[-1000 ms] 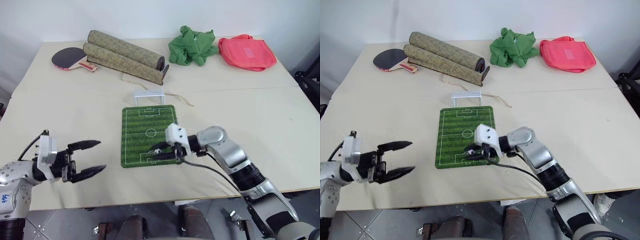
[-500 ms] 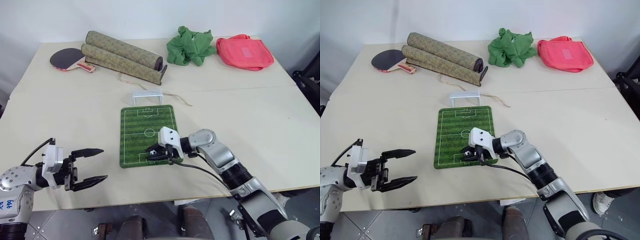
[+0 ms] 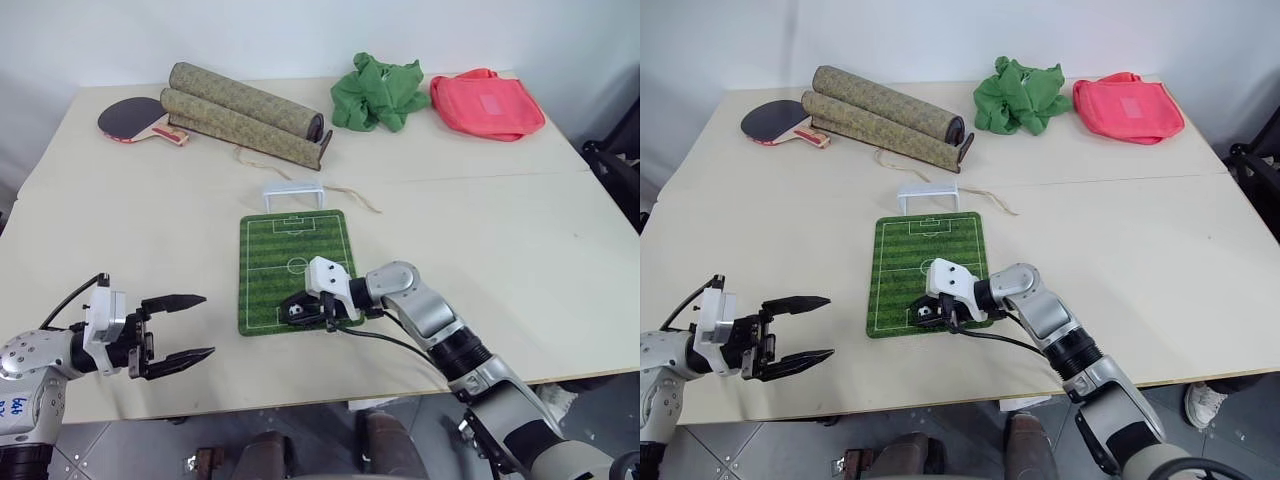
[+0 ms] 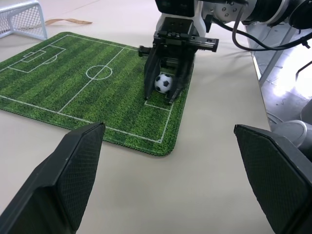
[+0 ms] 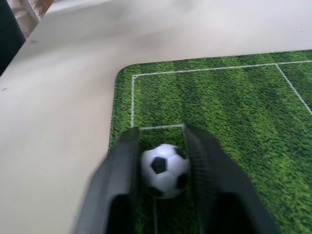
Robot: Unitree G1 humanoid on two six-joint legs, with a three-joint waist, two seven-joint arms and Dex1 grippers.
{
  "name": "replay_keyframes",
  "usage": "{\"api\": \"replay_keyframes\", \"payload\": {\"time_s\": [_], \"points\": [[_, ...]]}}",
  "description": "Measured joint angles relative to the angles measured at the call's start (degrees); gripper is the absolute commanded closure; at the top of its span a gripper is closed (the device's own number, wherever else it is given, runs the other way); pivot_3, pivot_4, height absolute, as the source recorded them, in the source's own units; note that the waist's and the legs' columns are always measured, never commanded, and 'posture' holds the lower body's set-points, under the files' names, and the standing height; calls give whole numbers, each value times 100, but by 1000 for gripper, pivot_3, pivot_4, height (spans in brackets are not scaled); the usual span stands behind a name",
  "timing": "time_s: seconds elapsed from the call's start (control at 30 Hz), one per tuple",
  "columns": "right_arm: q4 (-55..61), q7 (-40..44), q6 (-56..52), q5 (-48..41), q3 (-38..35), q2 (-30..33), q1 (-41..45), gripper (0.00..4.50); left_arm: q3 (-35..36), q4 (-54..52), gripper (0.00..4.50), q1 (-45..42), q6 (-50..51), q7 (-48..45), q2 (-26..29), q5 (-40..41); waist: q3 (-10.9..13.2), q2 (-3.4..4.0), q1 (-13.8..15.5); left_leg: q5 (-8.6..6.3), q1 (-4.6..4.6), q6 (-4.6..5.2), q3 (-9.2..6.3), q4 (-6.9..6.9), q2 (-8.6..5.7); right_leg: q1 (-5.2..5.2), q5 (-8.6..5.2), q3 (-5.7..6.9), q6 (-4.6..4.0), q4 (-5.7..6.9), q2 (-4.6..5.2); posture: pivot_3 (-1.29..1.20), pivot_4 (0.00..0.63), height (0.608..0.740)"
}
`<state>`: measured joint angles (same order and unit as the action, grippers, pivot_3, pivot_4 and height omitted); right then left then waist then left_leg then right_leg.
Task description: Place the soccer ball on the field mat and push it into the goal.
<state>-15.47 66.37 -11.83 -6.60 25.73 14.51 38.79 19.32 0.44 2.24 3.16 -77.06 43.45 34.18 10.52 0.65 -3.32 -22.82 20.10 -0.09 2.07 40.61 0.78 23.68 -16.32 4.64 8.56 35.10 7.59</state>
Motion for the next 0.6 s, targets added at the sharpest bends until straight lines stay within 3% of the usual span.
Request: {"api": "replay_keyframes", "payload": {"time_s": [0.2,0.6], "points": [[-26,47,126,-4,-5,-2,0,43,0,13,0,-78,0,5,0,0,0,0,2,0,0,0,0,3,0,0,0,0,0,1,0,0,150,740],[-263,58,423,-19,-176,-39,7,43,-1,36,0,-121,-2,22,-2,-1,0,0,-3,0,1,0,0,2,0,0,0,0,0,0,0,0,150,740]]}}
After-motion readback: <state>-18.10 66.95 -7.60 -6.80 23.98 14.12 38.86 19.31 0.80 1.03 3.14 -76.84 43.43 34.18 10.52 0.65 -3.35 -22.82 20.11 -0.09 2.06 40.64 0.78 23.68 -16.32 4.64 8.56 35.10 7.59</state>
